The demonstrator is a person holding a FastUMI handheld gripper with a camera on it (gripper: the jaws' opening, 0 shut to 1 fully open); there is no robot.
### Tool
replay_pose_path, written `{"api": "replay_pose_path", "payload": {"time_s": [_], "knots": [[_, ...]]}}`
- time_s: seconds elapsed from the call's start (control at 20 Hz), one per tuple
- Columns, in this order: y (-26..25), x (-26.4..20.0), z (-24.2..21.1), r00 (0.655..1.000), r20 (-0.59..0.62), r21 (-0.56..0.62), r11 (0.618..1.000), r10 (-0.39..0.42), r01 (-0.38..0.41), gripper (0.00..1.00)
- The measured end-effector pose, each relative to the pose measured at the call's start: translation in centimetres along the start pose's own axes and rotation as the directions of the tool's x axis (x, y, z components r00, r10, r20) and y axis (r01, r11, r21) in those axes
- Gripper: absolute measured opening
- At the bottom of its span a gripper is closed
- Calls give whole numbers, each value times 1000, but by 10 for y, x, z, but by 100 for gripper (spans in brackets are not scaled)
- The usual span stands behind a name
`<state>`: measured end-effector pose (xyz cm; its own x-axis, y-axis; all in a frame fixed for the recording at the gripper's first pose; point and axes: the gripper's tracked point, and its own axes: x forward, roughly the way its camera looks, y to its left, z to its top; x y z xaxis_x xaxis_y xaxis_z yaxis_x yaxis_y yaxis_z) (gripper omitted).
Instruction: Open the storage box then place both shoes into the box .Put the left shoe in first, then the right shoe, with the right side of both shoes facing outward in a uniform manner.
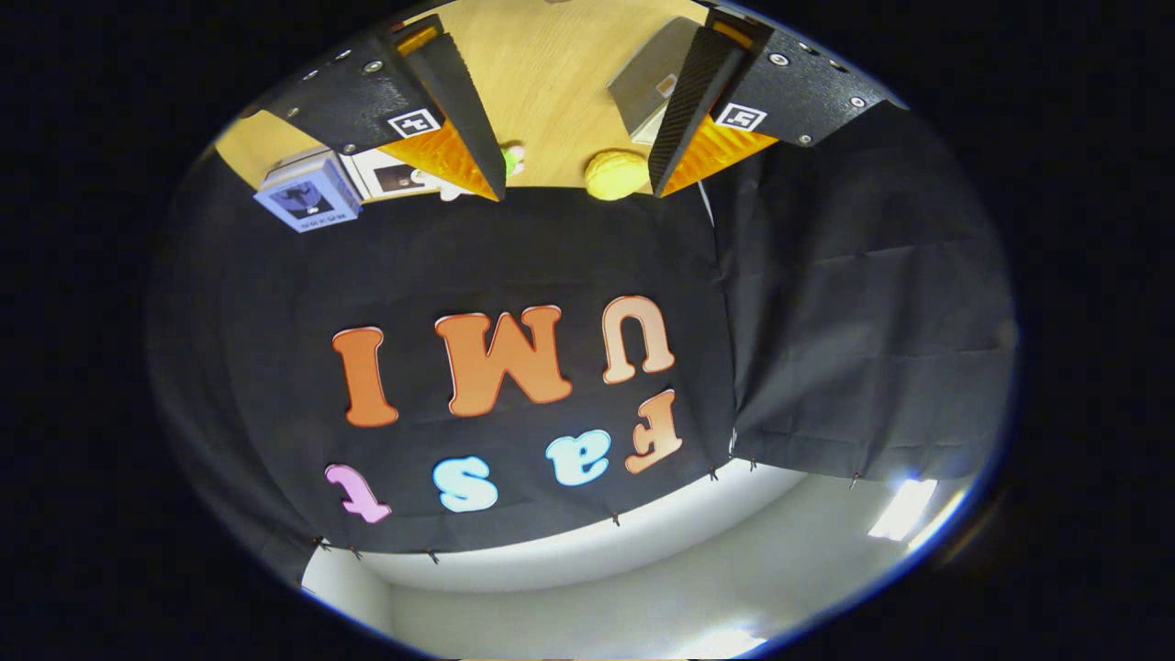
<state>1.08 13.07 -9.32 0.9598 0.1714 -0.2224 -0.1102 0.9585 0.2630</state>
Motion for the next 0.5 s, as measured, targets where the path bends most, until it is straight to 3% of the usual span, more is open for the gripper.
{"api": "replay_pose_path", "payload": {"time_s": [0.25,0.5], "knots": [[-33,-37,20,993,121,-67,998,-8,16,94],[-85,-68,28,975,175,-51,988,-135,146,96]]}}
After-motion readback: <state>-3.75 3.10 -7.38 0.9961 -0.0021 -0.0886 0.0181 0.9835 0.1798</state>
